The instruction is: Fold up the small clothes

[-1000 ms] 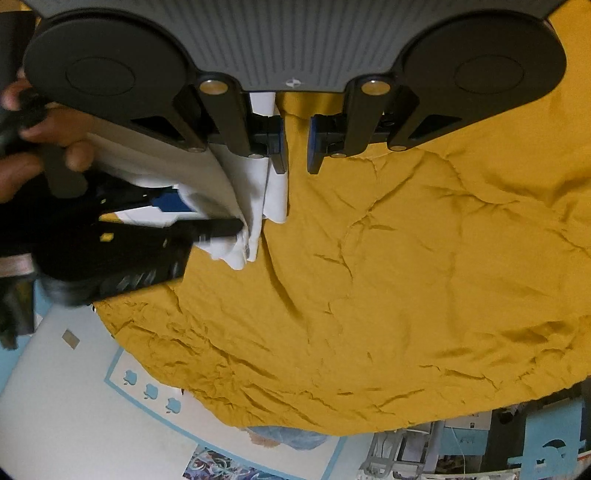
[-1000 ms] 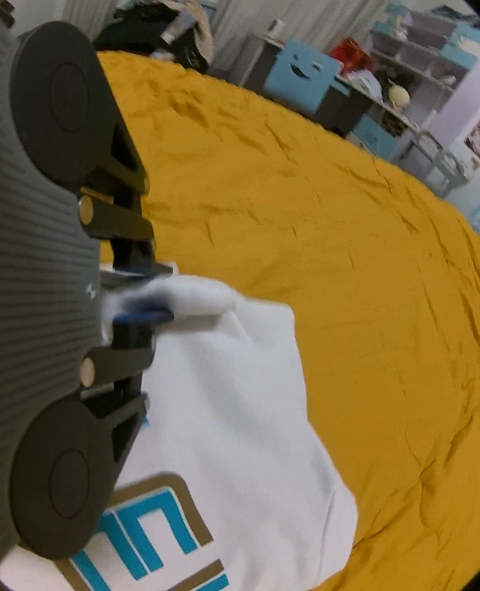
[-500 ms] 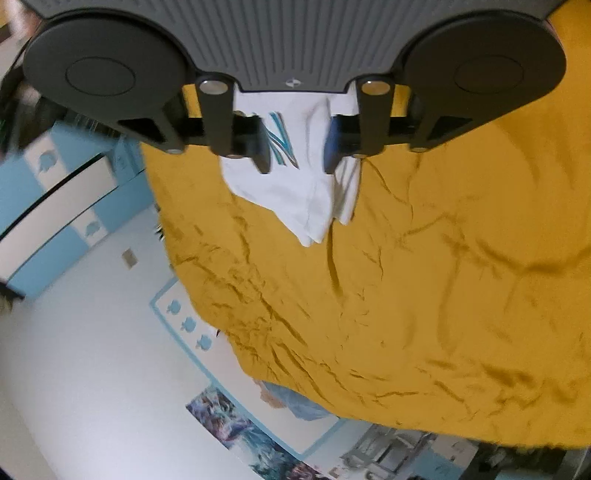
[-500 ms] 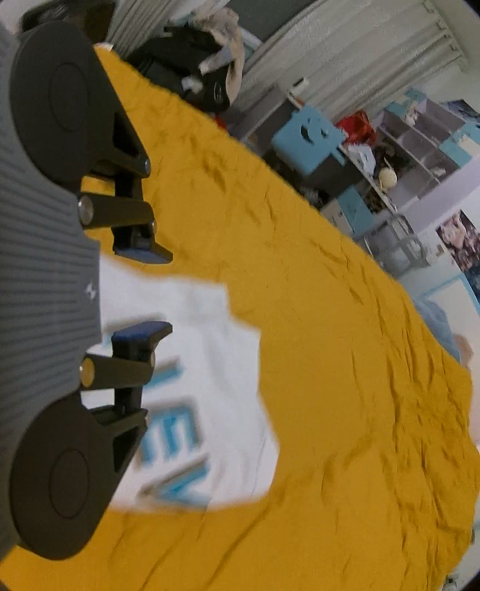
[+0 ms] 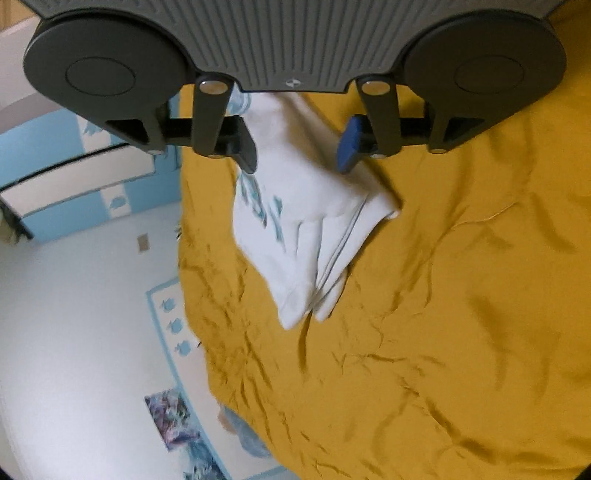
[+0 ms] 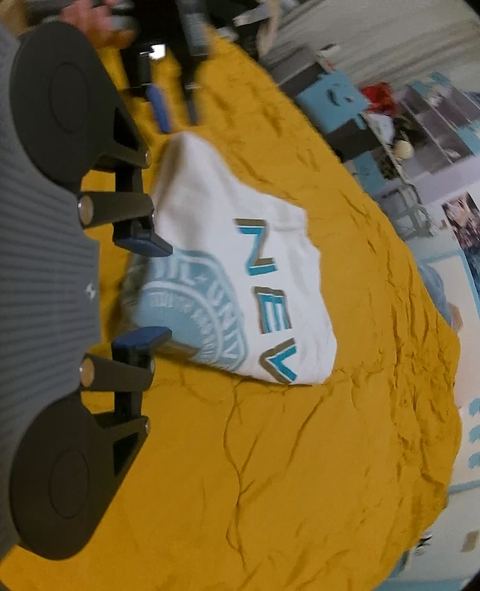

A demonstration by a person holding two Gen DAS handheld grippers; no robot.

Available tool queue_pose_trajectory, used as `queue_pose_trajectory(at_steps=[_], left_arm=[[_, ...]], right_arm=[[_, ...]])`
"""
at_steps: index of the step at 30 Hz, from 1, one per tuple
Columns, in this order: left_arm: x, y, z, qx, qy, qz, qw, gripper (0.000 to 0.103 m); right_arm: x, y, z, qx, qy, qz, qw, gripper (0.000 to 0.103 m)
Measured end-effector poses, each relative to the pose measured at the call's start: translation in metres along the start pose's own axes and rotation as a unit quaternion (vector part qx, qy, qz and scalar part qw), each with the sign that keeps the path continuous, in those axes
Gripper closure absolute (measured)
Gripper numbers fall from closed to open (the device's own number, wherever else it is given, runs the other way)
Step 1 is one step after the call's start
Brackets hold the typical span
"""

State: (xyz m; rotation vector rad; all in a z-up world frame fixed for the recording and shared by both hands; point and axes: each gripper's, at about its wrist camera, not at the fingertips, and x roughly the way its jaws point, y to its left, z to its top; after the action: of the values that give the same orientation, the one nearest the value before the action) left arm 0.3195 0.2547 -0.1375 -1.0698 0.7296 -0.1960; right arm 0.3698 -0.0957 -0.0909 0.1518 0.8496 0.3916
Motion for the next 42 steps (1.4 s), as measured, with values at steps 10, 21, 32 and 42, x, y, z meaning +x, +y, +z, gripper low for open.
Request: queue_pose_trajectory(at_steps=[10, 21, 32, 42], left_arm=[[0.027, -0.009, 0.017, 0.045, -0.022, 0.051, 0.9974, 0.084], [0.018, -0.051, 0.016, 0.185, -0.033, 0.107, 0.9764, 0.088], [0.04, -0.015, -0.003, 0.189, -0.006, 0.152, 0.9701, 0.088], [0.011, -0.029, -0.013, 0.253, -0.019, 0.204, 0.9455, 0.091]], right_arm=[[0.027, 0.004, -0.023, -0.056, 0.02, -0.064, 0.996, 0.059], [0.018, 0.009, -0.015, -0.058, -0.036, -0.087, 0.994, 0.1], [0.043, -0.021, -0.043, 0.0, 0.032, -0.081, 0.996, 0.103], [0.032, -0.026, -0.039, 0.007, 0.037, -0.068, 0.997, 0.103]])
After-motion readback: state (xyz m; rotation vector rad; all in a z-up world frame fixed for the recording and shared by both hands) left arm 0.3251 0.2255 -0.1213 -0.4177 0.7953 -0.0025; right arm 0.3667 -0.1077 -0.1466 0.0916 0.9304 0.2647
